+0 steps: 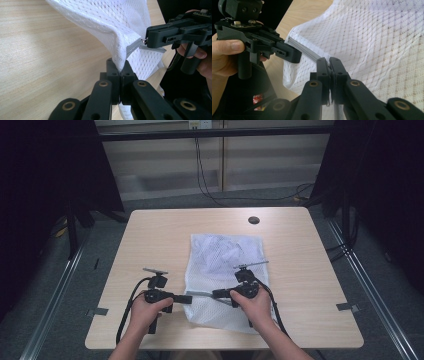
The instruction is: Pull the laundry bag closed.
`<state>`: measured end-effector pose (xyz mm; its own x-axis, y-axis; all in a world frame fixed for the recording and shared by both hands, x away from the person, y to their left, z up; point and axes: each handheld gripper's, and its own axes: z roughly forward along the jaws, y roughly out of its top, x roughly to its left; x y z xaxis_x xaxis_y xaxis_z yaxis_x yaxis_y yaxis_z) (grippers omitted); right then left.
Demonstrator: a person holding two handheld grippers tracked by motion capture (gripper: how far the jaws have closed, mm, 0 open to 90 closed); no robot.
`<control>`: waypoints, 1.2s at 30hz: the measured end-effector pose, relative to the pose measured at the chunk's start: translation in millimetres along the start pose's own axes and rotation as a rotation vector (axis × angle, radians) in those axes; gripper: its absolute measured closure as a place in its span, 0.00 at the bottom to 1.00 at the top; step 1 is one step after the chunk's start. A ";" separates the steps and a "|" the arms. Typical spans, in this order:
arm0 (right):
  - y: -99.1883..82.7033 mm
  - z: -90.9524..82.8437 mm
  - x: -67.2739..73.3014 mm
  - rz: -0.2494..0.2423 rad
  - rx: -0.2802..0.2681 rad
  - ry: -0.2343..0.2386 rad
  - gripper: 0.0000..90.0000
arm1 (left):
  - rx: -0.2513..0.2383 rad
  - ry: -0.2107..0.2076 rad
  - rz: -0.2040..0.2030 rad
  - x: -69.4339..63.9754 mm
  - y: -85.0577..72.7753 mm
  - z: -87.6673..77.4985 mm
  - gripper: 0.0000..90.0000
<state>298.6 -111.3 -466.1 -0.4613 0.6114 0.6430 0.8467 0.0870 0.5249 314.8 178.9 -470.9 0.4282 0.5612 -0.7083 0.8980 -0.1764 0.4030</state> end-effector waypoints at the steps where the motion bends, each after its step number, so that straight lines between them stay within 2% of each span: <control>1: -0.1 -0.3 0.2 0.002 0.000 0.000 0.97 | -0.001 0.001 -0.002 -0.2 0.0 -0.1 0.99; 2: -0.2 -0.6 0.3 0.003 0.000 0.002 0.97 | -0.001 0.005 0.001 0.1 0.1 -0.4 0.99; 3: -0.3 -0.8 0.4 0.004 -0.002 -0.001 0.97 | 0.011 0.014 0.029 2.1 0.6 -1.6 0.99; 4: -0.4 -1.1 0.2 0.003 0.002 -0.004 0.97 | 0.001 0.008 0.005 1.6 0.2 -1.8 0.99; 5: -0.8 -1.6 -1.0 0.005 -0.003 -0.005 0.97 | 0.011 0.011 0.029 4.1 0.6 -3.3 0.99; 7: -1.4 -2.6 -2.6 0.012 -0.006 -0.004 0.97 | 0.012 0.010 0.029 4.9 0.4 -4.2 0.99; 8: -1.6 -3.0 -3.0 0.008 -0.005 -0.008 0.97 | 0.009 -0.001 0.010 4.1 0.1 -4.0 0.99; 10: -1.6 -3.7 -2.6 0.011 -0.005 -0.004 0.97 | 0.013 0.009 0.029 4.7 0.6 -4.3 0.99; 11: -1.6 -3.8 -2.5 0.009 -0.006 -0.005 0.97 | 0.001 0.003 0.005 3.2 0.4 -3.6 0.99; 12: -1.6 -3.9 -2.6 0.011 -0.005 -0.004 0.97 | 0.003 0.003 0.004 3.1 0.3 -3.7 0.99; 23: -2.0 -4.8 -3.0 0.001 0.004 -0.008 0.97 | 0.006 0.008 0.005 2.9 0.3 -3.6 0.99; 28: -2.0 -8.5 -5.8 0.007 -0.001 -0.007 0.97 | 0.010 0.007 0.018 4.6 0.4 -5.4 0.99; 32: -1.9 -10.0 -6.2 0.004 0.000 -0.009 0.97 | 0.002 0.003 0.005 3.4 0.4 -4.5 0.99; 36: -2.6 -10.0 -6.0 0.008 0.004 -0.009 0.97 | 0.014 0.007 0.016 3.8 0.4 -4.6 0.99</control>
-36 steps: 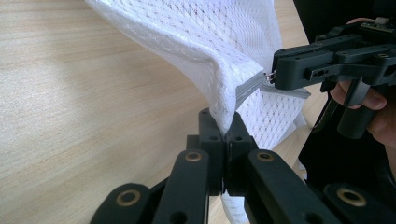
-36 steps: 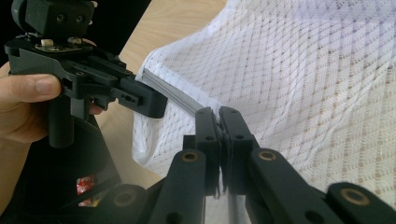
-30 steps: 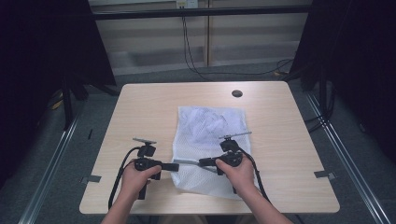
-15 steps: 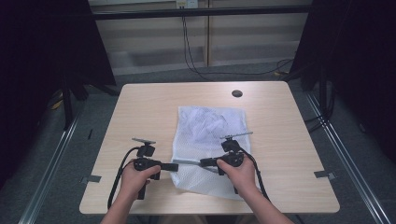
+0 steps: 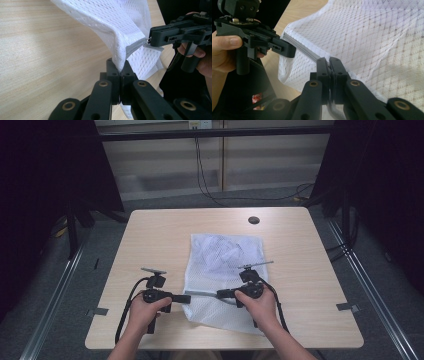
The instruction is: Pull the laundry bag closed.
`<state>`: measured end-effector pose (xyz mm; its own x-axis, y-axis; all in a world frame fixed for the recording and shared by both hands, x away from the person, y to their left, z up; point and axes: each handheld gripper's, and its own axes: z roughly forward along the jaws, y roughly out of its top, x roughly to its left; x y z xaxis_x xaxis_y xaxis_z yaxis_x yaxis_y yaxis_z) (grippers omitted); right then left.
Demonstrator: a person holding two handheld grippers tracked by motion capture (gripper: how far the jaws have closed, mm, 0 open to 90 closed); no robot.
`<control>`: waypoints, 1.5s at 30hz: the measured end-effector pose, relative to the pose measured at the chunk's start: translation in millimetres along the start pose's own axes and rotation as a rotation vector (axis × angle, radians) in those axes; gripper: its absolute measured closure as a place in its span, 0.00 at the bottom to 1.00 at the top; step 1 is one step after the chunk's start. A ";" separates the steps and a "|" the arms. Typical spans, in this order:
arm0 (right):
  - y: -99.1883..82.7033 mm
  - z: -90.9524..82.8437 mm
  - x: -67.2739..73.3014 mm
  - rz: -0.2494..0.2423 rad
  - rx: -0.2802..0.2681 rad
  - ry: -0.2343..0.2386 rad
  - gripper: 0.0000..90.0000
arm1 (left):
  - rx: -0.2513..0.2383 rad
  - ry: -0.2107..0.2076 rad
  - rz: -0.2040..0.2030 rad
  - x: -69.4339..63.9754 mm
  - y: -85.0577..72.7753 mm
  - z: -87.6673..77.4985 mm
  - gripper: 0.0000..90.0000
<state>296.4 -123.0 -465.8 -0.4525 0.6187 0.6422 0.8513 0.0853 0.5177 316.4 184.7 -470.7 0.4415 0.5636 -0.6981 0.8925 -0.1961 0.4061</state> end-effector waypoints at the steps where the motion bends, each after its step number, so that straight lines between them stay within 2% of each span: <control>1: -0.1 0.0 0.1 0.002 0.000 0.001 0.97 | 0.002 -0.002 -0.002 -0.1 0.0 0.1 0.99; 3: -0.2 0.0 -0.1 0.002 0.001 0.001 0.97 | -0.007 -0.002 -0.013 -0.9 -0.1 0.8 0.99; 4: -0.1 -0.1 -0.2 0.003 0.002 0.001 0.97 | 0.004 0.000 0.006 0.3 0.2 0.0 0.99; 5: 0.0 -0.4 -0.4 0.003 0.001 0.001 0.97 | -0.008 -0.002 -0.013 -0.9 0.0 0.7 0.99; 13: 0.0 -0.9 -0.4 -0.004 0.002 0.004 0.97 | -0.005 -0.002 -0.012 -1.1 -0.1 0.8 0.99; 17: -0.3 -1.8 -1.3 -0.012 0.004 -0.010 0.97 | -0.001 0.015 0.013 1.3 0.3 -2.0 0.99; 18: -0.3 -2.8 -1.9 0.000 0.002 -0.009 0.97 | -0.020 0.004 -0.018 -0.2 -0.2 -1.7 0.99; 20: -0.4 -4.8 -4.0 0.000 -0.001 -0.011 0.97 | -0.005 0.008 0.012 2.2 0.2 -3.5 0.99; 23: -0.5 -6.7 -4.0 0.001 -0.002 -0.010 0.97 | -0.013 0.003 -0.013 -0.2 -0.2 -2.3 0.99; 25: -0.8 -7.0 -4.5 -0.001 -0.004 -0.007 0.97 | -0.016 0.001 -0.017 -0.6 -0.2 -2.0 0.99; 26: -1.1 -7.1 -4.8 0.002 -0.002 -0.005 0.97 | -0.006 0.001 -0.004 0.2 0.0 -2.4 0.99; 31: -3.4 -8.1 -7.5 0.002 -0.003 -0.007 0.97 | -0.020 0.001 -0.024 0.1 -0.3 -1.7 0.99; 36: -4.0 -11.2 -9.6 0.009 -0.007 -0.007 0.96 | -0.011 -0.002 -0.017 0.1 -0.2 -1.4 0.99; 37: -3.9 -11.3 -9.8 0.006 -0.007 -0.008 0.97 | -0.001 0.002 -0.002 0.8 0.0 -1.8 0.99; 38: -4.0 -11.4 -9.9 0.005 -0.007 -0.008 0.97 | -0.011 0.000 -0.015 0.1 0.0 -1.3 0.99; 39: -4.1 -11.4 -9.9 0.007 -0.008 -0.008 0.97 | -0.001 0.002 0.001 1.1 0.2 -2.0 0.99; 40: -4.2 -11.4 -9.9 0.005 -0.008 -0.009 0.97 | -0.009 -0.002 -0.018 -0.1 -0.2 -1.4 0.99; 45: -4.6 -11.6 -10.3 0.005 -0.005 -0.007 0.96 | 0.002 0.005 -0.004 -0.5 -0.2 -1.6 0.99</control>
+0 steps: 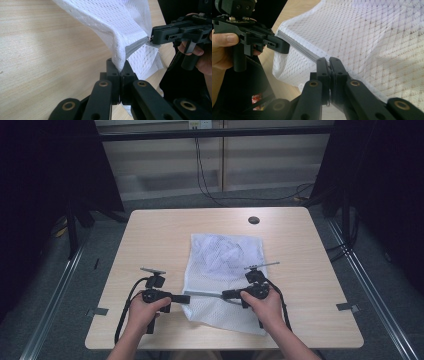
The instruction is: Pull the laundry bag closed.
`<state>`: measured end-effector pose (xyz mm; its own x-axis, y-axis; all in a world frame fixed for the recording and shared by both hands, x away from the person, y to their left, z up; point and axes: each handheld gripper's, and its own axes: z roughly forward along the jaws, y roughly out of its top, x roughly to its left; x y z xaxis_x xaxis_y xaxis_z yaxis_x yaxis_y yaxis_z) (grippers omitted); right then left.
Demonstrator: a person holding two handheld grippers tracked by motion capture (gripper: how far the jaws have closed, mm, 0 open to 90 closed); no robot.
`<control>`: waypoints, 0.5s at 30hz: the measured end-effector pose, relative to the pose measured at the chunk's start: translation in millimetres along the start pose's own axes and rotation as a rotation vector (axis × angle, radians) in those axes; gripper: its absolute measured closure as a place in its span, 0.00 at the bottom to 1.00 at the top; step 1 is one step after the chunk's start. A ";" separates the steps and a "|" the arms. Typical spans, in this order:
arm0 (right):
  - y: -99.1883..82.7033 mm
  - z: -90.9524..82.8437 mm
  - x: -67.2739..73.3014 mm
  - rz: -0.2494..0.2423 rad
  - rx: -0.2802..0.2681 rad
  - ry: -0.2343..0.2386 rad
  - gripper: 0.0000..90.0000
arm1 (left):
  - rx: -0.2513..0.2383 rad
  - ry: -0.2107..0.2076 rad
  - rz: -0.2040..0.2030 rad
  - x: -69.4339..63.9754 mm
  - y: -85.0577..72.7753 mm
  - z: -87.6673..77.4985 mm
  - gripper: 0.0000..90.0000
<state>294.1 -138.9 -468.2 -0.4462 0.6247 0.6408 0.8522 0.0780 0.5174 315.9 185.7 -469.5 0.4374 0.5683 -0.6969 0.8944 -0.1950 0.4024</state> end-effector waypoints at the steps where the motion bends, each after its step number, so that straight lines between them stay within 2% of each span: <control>1: 0.1 -0.3 0.2 0.004 -0.002 0.001 0.97 | 0.000 0.000 0.001 -0.1 0.1 0.2 0.99; 4: 0.2 -1.5 -0.7 0.003 0.004 -0.006 0.97 | -0.002 0.003 -0.002 0.6 0.1 -0.8 0.99; 5: 0.1 -2.1 -1.8 -0.002 0.005 -0.008 0.97 | -0.012 -0.005 -0.017 -0.2 -0.1 -0.2 0.99; 7: 0.2 -3.2 -2.1 0.008 0.004 -0.003 0.97 | 0.001 0.003 0.007 0.5 0.1 -0.7 0.99; 11: -0.5 -3.5 -2.3 0.004 0.004 -0.003 0.97 | -0.011 -0.006 -0.018 0.2 0.1 0.0 0.99; 13: -0.9 -4.7 -3.0 0.014 0.004 0.003 0.97 | 0.001 -0.001 0.000 0.7 0.0 0.0 0.99; 15: -0.6 -5.1 -3.6 0.006 0.002 0.000 0.97 | 0.001 -0.003 -0.005 0.4 0.1 0.2 0.99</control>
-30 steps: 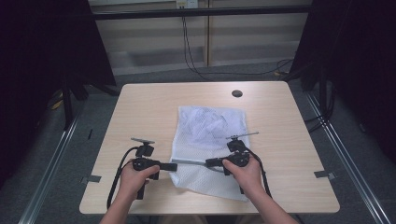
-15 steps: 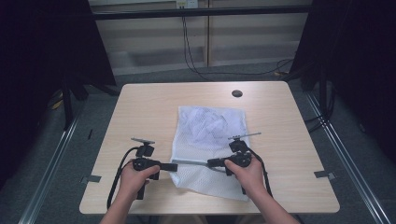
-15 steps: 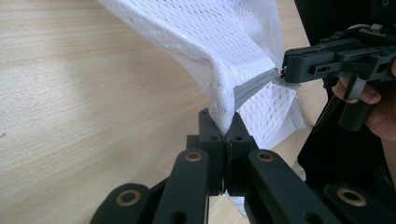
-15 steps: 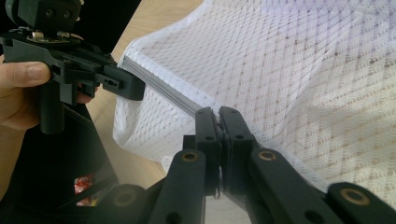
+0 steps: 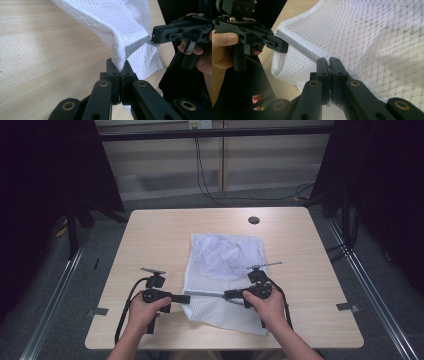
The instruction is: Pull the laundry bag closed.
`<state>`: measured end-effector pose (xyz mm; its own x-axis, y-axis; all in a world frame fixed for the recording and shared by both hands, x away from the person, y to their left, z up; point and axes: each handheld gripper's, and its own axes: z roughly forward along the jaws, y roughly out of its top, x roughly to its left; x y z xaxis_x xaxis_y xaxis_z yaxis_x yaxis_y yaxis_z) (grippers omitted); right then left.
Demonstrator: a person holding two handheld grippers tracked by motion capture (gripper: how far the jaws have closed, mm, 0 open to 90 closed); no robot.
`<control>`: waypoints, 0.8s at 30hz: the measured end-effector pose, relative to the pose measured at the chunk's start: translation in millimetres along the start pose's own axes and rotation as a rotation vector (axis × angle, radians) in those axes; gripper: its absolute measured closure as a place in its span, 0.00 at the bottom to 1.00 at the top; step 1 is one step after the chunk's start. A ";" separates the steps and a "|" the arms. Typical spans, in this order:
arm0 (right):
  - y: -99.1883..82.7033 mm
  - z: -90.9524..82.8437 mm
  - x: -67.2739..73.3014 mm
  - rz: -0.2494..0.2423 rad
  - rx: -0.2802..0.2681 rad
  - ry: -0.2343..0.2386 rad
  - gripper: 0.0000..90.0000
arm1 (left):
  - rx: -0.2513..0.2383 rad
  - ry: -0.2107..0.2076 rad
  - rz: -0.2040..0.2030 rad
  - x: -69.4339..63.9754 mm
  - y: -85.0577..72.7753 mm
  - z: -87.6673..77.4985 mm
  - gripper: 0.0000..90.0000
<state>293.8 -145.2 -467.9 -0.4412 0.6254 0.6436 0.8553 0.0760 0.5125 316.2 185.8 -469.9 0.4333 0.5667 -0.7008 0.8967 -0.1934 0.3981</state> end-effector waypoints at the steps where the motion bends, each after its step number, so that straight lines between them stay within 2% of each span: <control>1: 0.0 -0.2 0.0 0.001 -0.002 0.002 0.96 | 0.000 -0.002 0.000 0.0 0.1 0.0 0.99; 5: 0.4 -1.7 -0.3 0.005 -0.003 0.010 0.97 | 0.000 -0.002 0.001 0.0 0.2 0.1 0.99; 8: 0.4 -3.3 -1.4 0.002 -0.003 -0.002 0.97 | -0.012 0.000 -0.011 0.5 0.2 -0.6 0.99; 10: 0.1 -4.7 -2.5 0.005 -0.003 -0.003 0.97 | -0.005 -0.003 -0.001 1.5 0.0 -1.4 0.99; 11: -0.1 -5.2 -2.9 0.007 -0.009 -0.002 0.97 | -0.013 -0.004 -0.014 0.6 -0.1 -1.0 0.99; 17: -1.0 -7.1 -3.6 0.004 -0.010 0.000 0.96 | -0.003 -0.004 -0.003 1.4 0.1 -1.2 0.99; 18: -1.2 -7.5 -3.7 0.002 -0.009 0.000 0.96 | -0.011 0.000 -0.013 0.3 -0.1 -0.8 0.99; 19: -1.4 -7.9 -3.7 0.002 -0.007 -0.005 0.97 | -0.003 0.000 -0.006 1.1 0.0 -1.6 0.99; 20: -1.6 -8.4 -4.2 0.003 -0.007 -0.004 0.97 | -0.014 -0.003 -0.024 0.5 -0.2 -1.1 0.99; 22: -1.9 -10.2 -5.3 0.003 -0.010 -0.011 0.97 | -0.005 0.003 -0.005 2.6 -0.1 -2.3 0.99; 24: -2.2 -12.9 -7.4 -0.001 -0.014 -0.019 0.96 | -0.014 0.004 -0.021 3.1 -0.4 -3.4 0.99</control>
<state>291.7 -160.0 -466.5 -0.4367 0.6396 0.6326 0.8510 0.0658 0.5210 316.8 190.3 -470.2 0.4144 0.5738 -0.7065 0.9040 -0.1700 0.3922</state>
